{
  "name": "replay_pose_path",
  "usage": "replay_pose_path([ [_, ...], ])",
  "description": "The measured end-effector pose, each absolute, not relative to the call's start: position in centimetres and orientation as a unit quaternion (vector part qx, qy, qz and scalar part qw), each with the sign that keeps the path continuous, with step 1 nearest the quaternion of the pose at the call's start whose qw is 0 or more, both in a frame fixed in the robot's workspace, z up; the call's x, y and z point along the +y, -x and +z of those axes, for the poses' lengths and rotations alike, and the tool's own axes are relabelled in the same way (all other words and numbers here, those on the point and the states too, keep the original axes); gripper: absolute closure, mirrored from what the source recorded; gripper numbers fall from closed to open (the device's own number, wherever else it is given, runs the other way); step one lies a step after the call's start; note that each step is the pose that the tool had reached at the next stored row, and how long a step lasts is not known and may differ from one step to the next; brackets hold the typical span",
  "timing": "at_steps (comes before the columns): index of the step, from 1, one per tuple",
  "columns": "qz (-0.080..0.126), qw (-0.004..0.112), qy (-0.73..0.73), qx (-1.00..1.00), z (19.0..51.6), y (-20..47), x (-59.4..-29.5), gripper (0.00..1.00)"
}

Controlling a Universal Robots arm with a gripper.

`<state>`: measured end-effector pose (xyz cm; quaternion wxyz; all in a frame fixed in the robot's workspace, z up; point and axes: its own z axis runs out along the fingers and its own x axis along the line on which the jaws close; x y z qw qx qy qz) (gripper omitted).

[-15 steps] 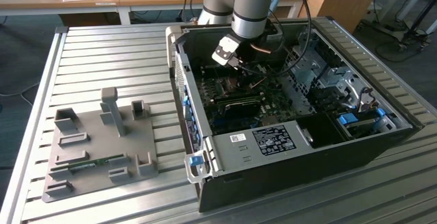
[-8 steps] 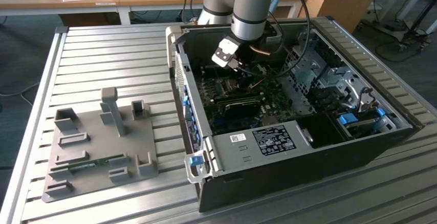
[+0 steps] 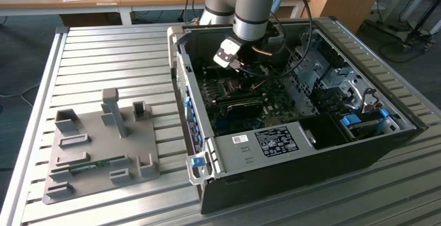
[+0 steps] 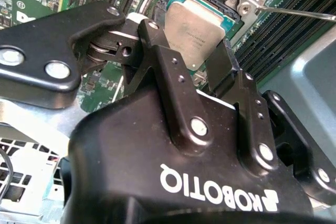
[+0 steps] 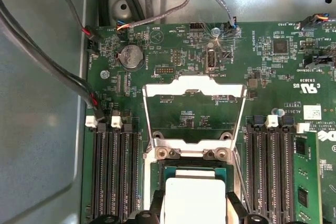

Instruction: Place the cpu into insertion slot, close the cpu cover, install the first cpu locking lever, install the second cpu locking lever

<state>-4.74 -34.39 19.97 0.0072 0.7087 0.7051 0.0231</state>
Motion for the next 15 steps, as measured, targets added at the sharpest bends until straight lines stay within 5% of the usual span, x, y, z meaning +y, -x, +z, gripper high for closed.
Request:
replay_pose_path([
  [15, 0.023, 0.007, -0.709, 0.705, 19.45, 4.74, -34.26, 0.46],
])
